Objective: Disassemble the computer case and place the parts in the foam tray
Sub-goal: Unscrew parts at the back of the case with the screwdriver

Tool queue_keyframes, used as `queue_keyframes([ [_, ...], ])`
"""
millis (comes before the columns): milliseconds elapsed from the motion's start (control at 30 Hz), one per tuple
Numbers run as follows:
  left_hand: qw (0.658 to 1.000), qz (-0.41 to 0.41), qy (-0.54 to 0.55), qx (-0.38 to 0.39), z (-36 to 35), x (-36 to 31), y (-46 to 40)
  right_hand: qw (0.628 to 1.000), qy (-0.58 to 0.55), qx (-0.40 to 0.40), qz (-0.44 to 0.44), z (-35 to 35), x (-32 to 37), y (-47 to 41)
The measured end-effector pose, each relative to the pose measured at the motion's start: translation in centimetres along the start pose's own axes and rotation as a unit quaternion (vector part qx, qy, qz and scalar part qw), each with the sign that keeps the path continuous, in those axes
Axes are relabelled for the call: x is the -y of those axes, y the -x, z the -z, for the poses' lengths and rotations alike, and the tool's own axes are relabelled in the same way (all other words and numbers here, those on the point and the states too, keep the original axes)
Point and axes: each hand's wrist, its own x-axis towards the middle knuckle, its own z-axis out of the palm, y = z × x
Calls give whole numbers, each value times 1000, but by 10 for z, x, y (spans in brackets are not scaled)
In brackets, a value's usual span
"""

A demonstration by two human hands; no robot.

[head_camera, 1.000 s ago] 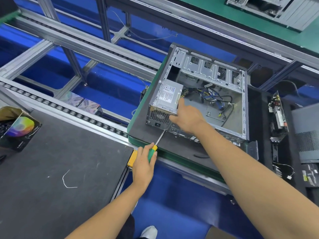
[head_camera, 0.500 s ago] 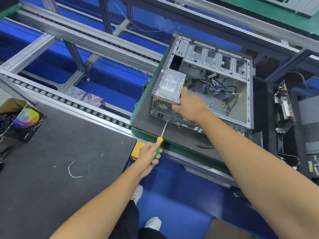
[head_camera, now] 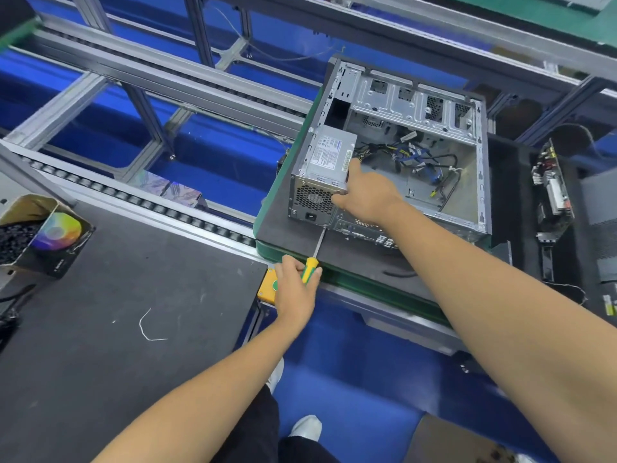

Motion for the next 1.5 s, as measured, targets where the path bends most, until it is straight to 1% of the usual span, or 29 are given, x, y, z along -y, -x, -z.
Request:
queue_keyframes([
  [67, 999, 19, 43, -3, -1, 4, -3, 1000, -1, -3, 1, 0, 0, 0],
  [200, 983, 82, 158, 53, -4, 7, -5, 1000, 0, -7, 1, 0, 0, 0],
  [333, 939, 172, 281, 102, -2, 7, -8, 1000, -8, -12, 4, 1, 0, 1],
  [433, 912, 208, 323, 147, -1, 9, -11, 1000, -10, -13, 4, 1, 0, 1],
  [533, 876, 244, 362, 203, 2, 8, -15, 1000, -13, -18, 2, 0, 0, 1],
  [600, 866, 263, 364, 221, 4, 9, -18, 1000, -12, -19, 3, 0, 0, 2],
  [667, 873, 269, 351, 205, 4, 9, -19, 1000, -9, -21, 7, 0, 0, 2],
  [767, 896, 254, 330, 156, -1, 0, -17, 1000, -8, -20, 9, -1, 0, 1],
  [833, 923, 217, 291, 126, -4, -1, -13, 1000, -6, -19, 8, 0, 0, 2],
  [900, 955, 154, 231, 107, -6, 4, -9, 1000, 1, -20, 10, 0, 0, 2],
  [933, 965, 126, 210, 97, -7, 6, -7, 1000, 5, -22, 11, 0, 0, 2],
  [1033, 984, 79, 158, 35, -7, 7, -7, 1000, 10, -23, 8, 0, 1, 2],
  [1133, 998, 51, 46, -9, -6, 5, -1, 1000, 16, -26, 8, 0, 1, 2],
  [1200, 997, 64, -9, -34, -7, 4, 6, 1000, 14, -27, 7, 0, 1, 3],
  [1267, 995, 95, -21, -35, -9, 2, 9, 999, 17, -28, 8, 0, 0, 3],
  [1300, 994, 108, -2, -21, -10, 1, 8, 999, 19, -28, 9, 0, 0, 3],
  [1333, 991, 123, 52, 3, -10, 1, 7, 999, 19, -28, 9, 0, 1, 3],
  [1367, 979, 147, 135, 35, -11, -1, 4, 999, 20, -28, 10, 1, 1, 4],
  [1400, 952, 190, 230, 74, -9, -2, 2, 999, 20, -29, 10, 1, 1, 4],
  [1433, 908, 248, 318, 115, -6, -2, -1, 999, 22, -30, 11, 1, 1, 4],
  [1500, 804, 345, 446, 187, 2, -1, -4, 999, 23, -31, 13, 2, 1, 5],
])
